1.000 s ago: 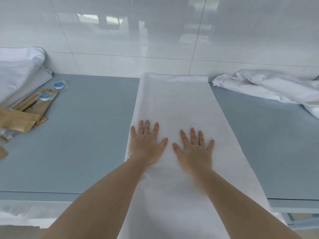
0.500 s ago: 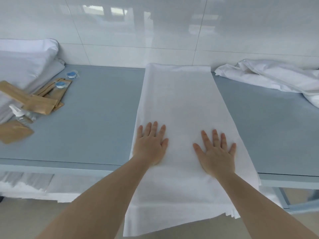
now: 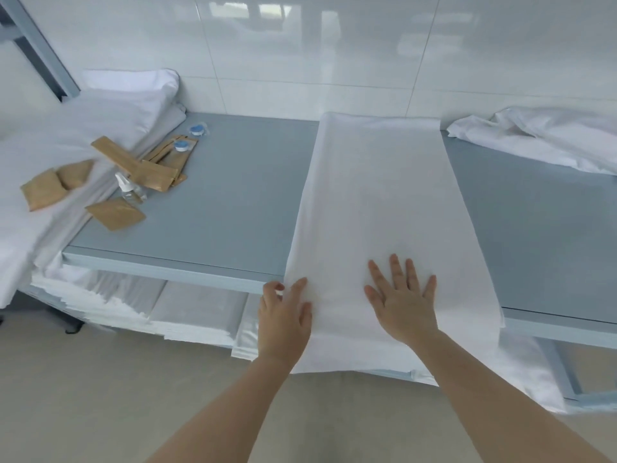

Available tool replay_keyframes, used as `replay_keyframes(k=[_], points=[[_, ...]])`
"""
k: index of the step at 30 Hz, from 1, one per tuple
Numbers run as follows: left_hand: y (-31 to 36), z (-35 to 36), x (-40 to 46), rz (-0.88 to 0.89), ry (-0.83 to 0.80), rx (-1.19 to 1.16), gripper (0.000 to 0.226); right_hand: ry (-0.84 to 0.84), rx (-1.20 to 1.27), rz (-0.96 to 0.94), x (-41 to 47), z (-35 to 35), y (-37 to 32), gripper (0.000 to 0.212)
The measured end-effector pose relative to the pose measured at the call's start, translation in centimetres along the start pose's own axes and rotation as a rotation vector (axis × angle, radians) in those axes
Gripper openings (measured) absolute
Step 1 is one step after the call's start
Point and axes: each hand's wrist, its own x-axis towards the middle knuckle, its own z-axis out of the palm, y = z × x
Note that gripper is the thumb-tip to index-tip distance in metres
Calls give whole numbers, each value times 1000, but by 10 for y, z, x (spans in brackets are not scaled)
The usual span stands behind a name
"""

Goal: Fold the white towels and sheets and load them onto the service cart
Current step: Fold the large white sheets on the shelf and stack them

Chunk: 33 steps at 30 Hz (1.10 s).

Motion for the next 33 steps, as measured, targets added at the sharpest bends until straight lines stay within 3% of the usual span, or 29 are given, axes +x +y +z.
replay_keyframes(k=[6,11,15,18,20,23,26,28,30,33], points=[[-4,-8,-6,-193,-174,-427,60,-69,-34,-99,-22,-1,0,64],[0,-30,-5,-165,-288,-418,54,-178,-34,-323,-45,-5,-17,89],[12,-43,-6,-122,-299,-340,40,-138,19,-425,-69,3,-47,112],[31,-54,-2,-86,-227,-295,30,-27,98,-367,-91,5,-68,122],[44,-62,3,-50,-195,-268,26,164,168,-296,-105,0,-77,113],[58,-74,9,-4,-201,-181,24,452,307,-215,-106,-14,-78,78],[64,-91,6,61,-237,-42,29,457,433,-202,-97,-40,-72,66],[66,-102,-1,193,-222,190,60,413,397,-222,-91,-55,-68,60],[72,-109,-8,441,-187,462,85,395,362,-267,-88,-68,-66,53],[78,-107,-5,624,-218,712,80,392,333,-305,-83,-84,-67,52]])
